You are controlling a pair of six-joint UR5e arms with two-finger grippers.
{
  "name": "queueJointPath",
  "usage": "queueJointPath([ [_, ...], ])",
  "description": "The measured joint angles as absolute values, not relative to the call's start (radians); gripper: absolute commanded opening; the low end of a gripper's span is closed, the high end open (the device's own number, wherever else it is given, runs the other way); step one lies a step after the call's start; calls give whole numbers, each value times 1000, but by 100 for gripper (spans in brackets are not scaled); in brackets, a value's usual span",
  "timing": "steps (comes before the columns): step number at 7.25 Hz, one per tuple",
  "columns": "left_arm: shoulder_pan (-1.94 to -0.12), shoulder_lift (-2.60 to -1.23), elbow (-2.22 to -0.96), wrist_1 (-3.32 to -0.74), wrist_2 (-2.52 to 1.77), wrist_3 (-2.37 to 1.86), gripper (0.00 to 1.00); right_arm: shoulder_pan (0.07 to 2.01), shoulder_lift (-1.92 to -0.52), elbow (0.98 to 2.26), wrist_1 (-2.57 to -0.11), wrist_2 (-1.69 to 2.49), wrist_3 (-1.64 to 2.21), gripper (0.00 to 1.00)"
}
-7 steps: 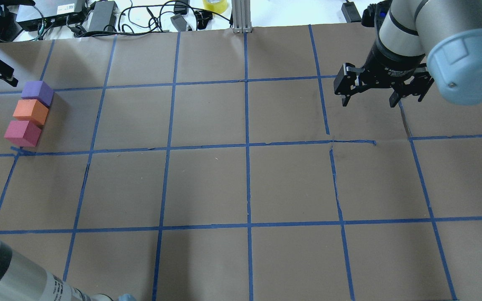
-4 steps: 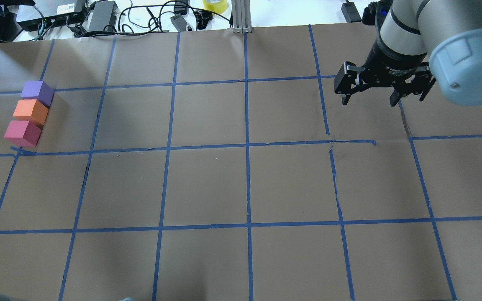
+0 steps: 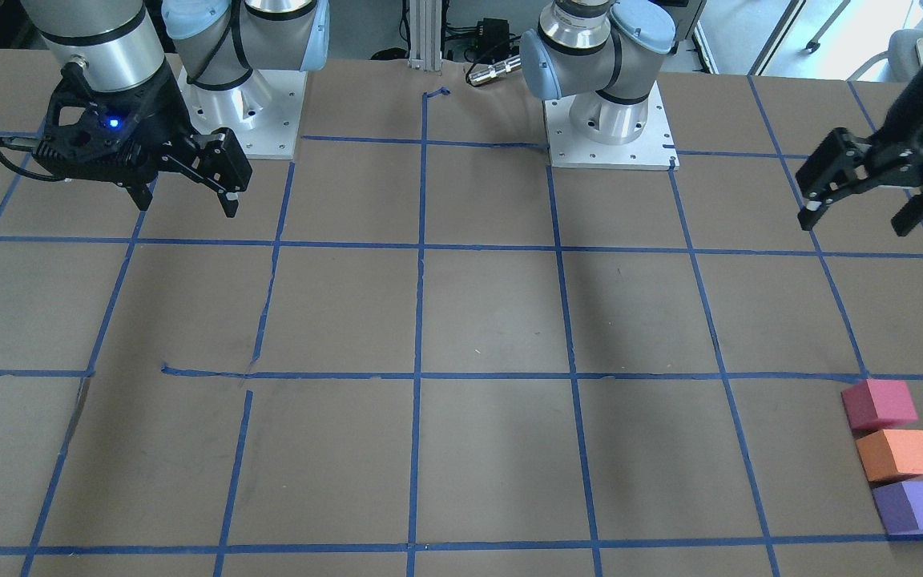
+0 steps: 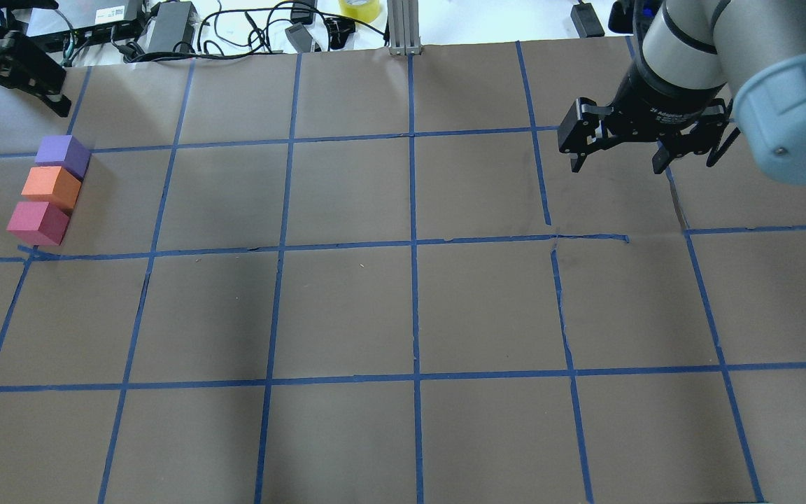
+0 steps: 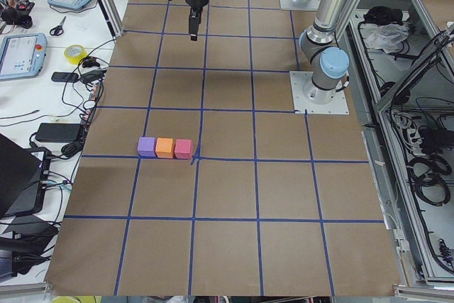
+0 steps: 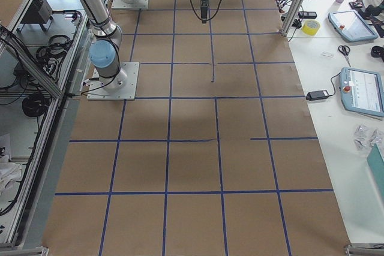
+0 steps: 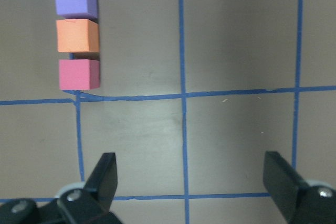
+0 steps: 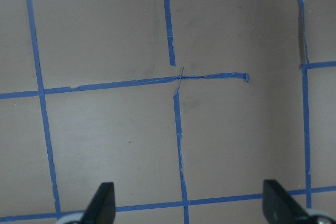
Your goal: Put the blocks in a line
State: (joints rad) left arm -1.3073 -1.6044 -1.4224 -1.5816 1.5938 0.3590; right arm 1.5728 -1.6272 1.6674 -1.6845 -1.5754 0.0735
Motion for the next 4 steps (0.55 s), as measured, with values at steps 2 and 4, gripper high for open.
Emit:
queueJointPath([
  [2, -1379, -1597, -1453, -1578, 1612, 317, 100, 1574, -1629, 1668, -1684, -1577, 67, 100],
  [4, -1391, -1596, -1460, -1577, 1612, 309, 100, 1574, -1630, 1672, -1684, -1578, 66, 100],
])
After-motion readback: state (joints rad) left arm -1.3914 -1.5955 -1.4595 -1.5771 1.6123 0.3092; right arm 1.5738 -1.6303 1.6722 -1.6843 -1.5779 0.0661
